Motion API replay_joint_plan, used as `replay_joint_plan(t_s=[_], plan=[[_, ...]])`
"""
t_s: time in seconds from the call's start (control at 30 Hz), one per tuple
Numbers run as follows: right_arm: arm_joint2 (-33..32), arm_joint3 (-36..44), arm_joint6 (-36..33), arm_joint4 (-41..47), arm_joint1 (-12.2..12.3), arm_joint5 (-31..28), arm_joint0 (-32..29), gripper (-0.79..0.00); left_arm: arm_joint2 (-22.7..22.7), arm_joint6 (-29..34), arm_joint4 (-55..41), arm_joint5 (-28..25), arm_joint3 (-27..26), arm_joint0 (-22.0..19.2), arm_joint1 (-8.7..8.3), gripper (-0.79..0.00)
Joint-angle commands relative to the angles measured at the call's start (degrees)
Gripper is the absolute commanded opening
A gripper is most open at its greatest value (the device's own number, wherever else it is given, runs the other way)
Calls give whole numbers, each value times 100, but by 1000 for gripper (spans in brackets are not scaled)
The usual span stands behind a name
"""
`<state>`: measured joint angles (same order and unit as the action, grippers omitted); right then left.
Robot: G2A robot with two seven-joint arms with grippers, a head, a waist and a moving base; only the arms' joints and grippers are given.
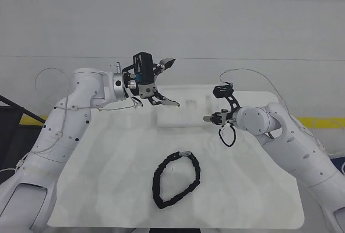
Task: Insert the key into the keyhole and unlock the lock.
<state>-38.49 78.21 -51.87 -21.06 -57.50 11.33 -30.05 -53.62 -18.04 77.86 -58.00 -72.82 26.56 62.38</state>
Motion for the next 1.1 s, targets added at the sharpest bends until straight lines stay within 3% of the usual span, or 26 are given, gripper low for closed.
replay_joint_plan(t_s=[0.0,0.67,0.87,1.07], plan=[[29,-101,15,-5,-45,-3,20,-394,0,0,0,0,0,0,0,0],[179,-678,-48,-231,-394,-62,192,-471,0,0,0,0,0,0,0,0],[201,-833,-108,-341,-478,-38,228,-551,0,0,0,0,0,0,0,0],[173,-931,-181,-472,-535,40,250,-720,0,0,0,0,0,0,0,0]])
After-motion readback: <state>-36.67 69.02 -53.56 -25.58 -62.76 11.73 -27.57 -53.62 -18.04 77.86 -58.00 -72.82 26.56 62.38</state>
